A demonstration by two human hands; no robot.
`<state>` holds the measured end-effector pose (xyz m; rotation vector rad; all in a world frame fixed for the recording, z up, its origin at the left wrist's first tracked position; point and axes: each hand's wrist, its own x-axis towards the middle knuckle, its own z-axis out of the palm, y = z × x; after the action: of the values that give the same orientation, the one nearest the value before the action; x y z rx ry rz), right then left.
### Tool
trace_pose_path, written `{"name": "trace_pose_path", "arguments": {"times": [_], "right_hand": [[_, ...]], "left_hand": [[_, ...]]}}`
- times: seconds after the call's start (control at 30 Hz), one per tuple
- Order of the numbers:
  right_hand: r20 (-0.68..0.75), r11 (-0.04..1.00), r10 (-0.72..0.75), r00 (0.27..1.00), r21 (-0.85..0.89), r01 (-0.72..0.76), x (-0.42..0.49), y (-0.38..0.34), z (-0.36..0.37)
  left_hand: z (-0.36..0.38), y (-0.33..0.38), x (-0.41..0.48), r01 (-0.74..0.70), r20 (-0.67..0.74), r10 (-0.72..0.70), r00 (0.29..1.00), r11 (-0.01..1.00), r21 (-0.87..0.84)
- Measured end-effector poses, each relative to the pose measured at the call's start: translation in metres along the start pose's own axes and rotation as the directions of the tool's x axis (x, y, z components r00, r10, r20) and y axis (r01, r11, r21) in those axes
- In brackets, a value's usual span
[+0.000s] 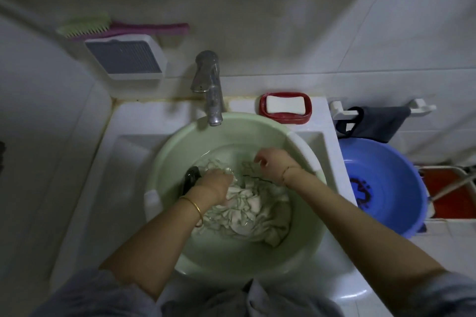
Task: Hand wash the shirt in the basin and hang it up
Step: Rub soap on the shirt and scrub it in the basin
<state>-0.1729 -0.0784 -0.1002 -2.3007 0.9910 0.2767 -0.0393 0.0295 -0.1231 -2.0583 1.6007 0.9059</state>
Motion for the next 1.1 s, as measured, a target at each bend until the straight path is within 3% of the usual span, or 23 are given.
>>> {"name": "trace_pose_path", "arguments": {"times": [0.07,0.13,0.2,0.3,0.43,0.5,0.67,0.73,0.83,0.9,0.93,1.03,1.1], "right_hand": [[0.283,0.984,-0.042,0.958,-0.155,0.089,-0.004,0.001,0.029],[0.413,0.962,-0.031,0.91,-0.234,0.138,-0.009,0.001,0.051],[0.328,0.965,-0.017,0.944,-0.242,0.101,-0.01,0.001,0.06],[0.181,0.993,0.055,0.982,-0.117,-0.034,-0.009,0.003,0.048],[-0.002,0.931,0.237,0.971,0.287,-0.227,-0.015,0.002,0.017],[-0.117,0.884,0.278,0.953,0.42,-0.206,-0.019,0.0,0.006],[-0.257,0.855,0.112,0.96,0.518,0.039,-0.035,-0.015,-0.006],[-0.248,0.732,0.137,0.959,0.678,0.071,-0.041,-0.024,-0.01],[-0.178,0.321,0.177,0.968,0.94,0.114,-0.049,-0.031,-0.02],[-0.112,0.111,0.165,0.98,0.989,0.094,-0.053,-0.027,-0.025],[-0.09,0.079,0.165,0.982,0.994,0.077,-0.055,-0.025,-0.027],[-0.041,0.157,0.236,0.971,0.988,0.004,-0.055,-0.018,-0.022],[-0.022,0.354,0.295,0.955,0.931,-0.088,-0.056,-0.014,-0.015]], "left_hand": [[0.0,-0.004,-0.003,-0.006,0.01,0.007,1.0,0.999,-0.048],[-0.002,-0.011,-0.005,0.007,-0.014,-0.009,1.0,0.987,-0.163],[-0.004,-0.02,-0.009,0.012,-0.09,-0.038,0.995,0.963,-0.271],[-0.007,-0.035,-0.011,-0.022,-0.201,-0.077,0.977,0.894,-0.448],[-0.009,-0.037,-0.012,-0.128,-0.278,-0.066,0.958,0.771,-0.623],[-0.011,-0.034,-0.016,-0.194,-0.286,-0.01,0.958,0.713,-0.674],[0.001,-0.04,-0.013,-0.102,-0.13,0.037,0.991,0.83,-0.548],[0.006,-0.038,-0.012,-0.066,-0.118,0.01,0.993,0.872,-0.485],[0.007,-0.031,-0.015,-0.015,-0.102,-0.032,0.994,0.905,-0.426],[0.004,-0.029,-0.014,0.001,-0.101,-0.052,0.994,0.89,-0.456],[0.001,-0.028,-0.015,-0.021,-0.138,-0.05,0.989,0.881,-0.472],[-0.007,-0.029,-0.014,-0.07,-0.249,-0.087,0.965,0.826,-0.559],[-0.008,-0.029,-0.013,-0.107,-0.328,-0.126,0.936,0.786,-0.609]]}}
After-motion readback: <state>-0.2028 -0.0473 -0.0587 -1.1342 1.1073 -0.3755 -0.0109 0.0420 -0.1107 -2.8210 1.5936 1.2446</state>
